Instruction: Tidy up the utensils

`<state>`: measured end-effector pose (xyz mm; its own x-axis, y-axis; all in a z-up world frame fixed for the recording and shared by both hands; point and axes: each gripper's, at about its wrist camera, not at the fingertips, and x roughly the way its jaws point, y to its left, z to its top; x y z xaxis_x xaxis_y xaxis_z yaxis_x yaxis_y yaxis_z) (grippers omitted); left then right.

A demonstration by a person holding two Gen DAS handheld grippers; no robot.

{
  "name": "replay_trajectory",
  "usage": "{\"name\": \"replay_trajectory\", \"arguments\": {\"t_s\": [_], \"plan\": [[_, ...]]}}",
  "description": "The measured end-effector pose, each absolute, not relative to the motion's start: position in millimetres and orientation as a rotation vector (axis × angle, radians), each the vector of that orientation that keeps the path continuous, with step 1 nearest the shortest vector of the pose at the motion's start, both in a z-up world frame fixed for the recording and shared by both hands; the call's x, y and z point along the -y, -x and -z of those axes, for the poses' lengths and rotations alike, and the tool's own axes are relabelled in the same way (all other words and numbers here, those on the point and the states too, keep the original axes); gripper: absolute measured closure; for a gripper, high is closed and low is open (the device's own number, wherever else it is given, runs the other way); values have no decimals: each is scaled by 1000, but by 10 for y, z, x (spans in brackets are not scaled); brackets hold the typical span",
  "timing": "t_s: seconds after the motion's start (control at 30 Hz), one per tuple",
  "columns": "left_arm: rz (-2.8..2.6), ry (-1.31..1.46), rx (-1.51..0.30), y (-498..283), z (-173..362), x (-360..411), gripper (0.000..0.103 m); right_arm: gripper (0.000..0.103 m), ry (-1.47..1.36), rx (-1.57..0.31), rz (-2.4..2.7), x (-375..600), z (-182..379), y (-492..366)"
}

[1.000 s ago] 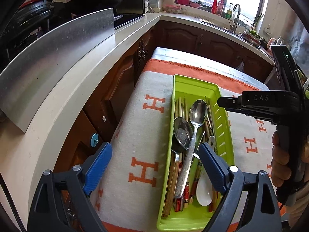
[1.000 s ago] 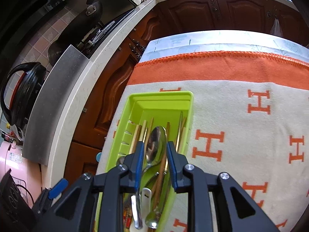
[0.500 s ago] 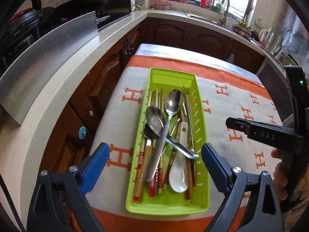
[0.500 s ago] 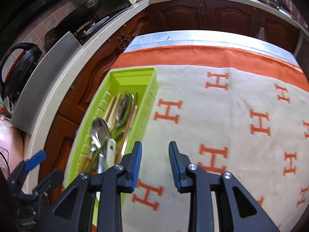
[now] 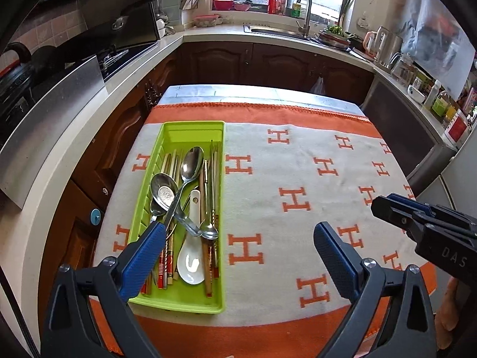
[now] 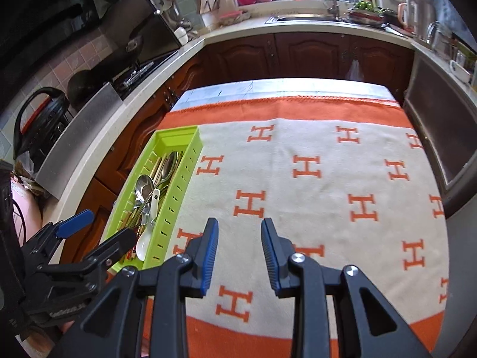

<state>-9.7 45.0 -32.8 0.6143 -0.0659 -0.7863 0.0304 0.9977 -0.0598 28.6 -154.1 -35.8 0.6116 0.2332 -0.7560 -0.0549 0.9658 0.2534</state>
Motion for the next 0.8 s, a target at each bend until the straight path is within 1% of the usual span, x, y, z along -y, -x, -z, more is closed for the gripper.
{"name": "replay_trajectory", "arguments": {"t_s": [0.13,0.27,0.6,0.8], "plan": [[63,48,-871,178,157,-308,1,73,-226,-880,-126,1642,254,-82],[65,38,-843,267,73,-197,1,73,-233,-835,-86,1721,185,72],[24,13,-817,352,65,-75,1,72,-208,-776,-46,1787,143,236],[19,15,-824,350,95,-44,1,72,-200,-777,-56,1787,187,261]]}}
